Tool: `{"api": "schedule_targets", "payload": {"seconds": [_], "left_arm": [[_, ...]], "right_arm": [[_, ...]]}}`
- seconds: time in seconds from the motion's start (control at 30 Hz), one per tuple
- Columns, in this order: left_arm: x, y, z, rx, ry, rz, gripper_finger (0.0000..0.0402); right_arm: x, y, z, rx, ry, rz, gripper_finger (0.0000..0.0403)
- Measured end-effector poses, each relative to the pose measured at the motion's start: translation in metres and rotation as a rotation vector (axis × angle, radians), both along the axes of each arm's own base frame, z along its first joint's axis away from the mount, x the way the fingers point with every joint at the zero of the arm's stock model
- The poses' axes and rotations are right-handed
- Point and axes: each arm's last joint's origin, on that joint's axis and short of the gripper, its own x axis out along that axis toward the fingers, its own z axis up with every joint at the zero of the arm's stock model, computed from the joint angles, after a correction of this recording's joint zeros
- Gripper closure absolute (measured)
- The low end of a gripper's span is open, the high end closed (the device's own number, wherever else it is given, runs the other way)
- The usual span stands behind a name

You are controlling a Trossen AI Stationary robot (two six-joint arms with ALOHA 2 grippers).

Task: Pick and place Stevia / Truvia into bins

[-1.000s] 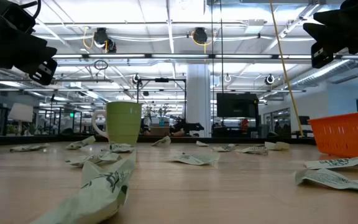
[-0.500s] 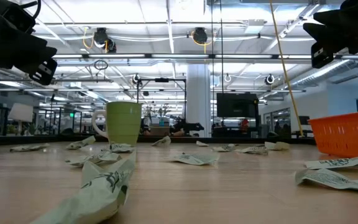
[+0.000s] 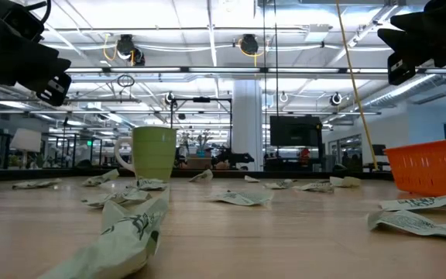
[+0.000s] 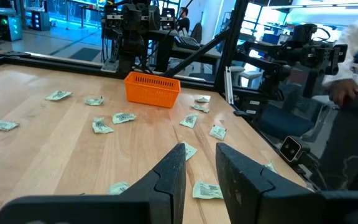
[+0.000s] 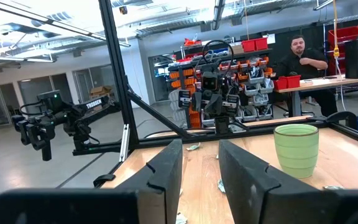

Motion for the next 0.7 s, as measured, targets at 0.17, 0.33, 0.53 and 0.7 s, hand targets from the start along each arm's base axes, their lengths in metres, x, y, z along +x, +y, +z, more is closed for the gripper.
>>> {"api": "schedule_targets", "payload": {"seconds": [0.17, 0.33, 0.53, 0.7], "left_arm": [[0.0000, 0.0000, 0.0000, 0.000, 0.000, 0.000, 0.0309], [0.0001, 0.0004, -0.0004, 0.031, -0.003, 0.011, 0.0309], [0.0008, 0.0031, 0.0009, 0.191, -0.048, 0.096, 0.0309], [0.0009, 0.0035, 0.0024, 0.201, -0.063, 0.113, 0.0309]], "right_arm": [[0.0000, 0.0000, 0.0000, 0.000, 0.000, 0.000, 0.0303], [0.0000, 0.0000, 0.0000, 0.000, 0.000, 0.000, 0.0303], [0.0000, 0.0000, 0.0000, 0.000, 0.000, 0.000, 0.0303], [0.0000, 0.0000, 0.0000, 0.000, 0.000, 0.000, 0.0303]]}}
